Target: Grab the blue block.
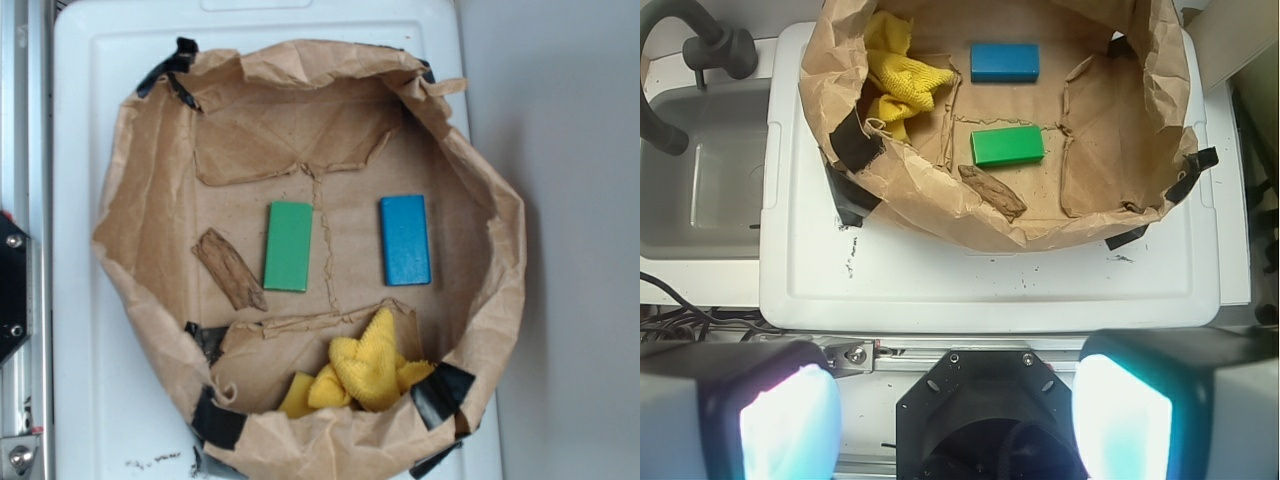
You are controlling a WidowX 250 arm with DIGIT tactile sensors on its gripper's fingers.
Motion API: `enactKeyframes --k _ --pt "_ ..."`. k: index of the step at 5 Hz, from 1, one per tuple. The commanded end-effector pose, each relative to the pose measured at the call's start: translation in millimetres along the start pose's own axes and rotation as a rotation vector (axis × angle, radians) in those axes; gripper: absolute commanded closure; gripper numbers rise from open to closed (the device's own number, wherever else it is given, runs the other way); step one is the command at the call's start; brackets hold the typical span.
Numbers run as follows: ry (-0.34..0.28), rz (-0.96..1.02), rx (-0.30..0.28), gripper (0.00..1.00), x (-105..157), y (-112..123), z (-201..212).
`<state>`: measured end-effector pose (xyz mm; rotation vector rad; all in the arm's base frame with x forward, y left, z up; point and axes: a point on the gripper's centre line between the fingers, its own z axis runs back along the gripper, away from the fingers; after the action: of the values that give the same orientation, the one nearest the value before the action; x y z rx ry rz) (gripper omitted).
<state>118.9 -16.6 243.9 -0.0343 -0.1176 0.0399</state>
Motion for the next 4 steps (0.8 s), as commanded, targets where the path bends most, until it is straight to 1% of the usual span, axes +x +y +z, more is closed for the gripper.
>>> enactKeyframes --k 1,2,4 --pt "0.0 0.0 0.0 0.0 0.0 0.0 0.0" --pt "-0.091 0.085 0.021 0.0 49.3 12.8 -13.4" --pt "-0.091 0.085 0.021 0.0 49.3 12.8 -13.4"
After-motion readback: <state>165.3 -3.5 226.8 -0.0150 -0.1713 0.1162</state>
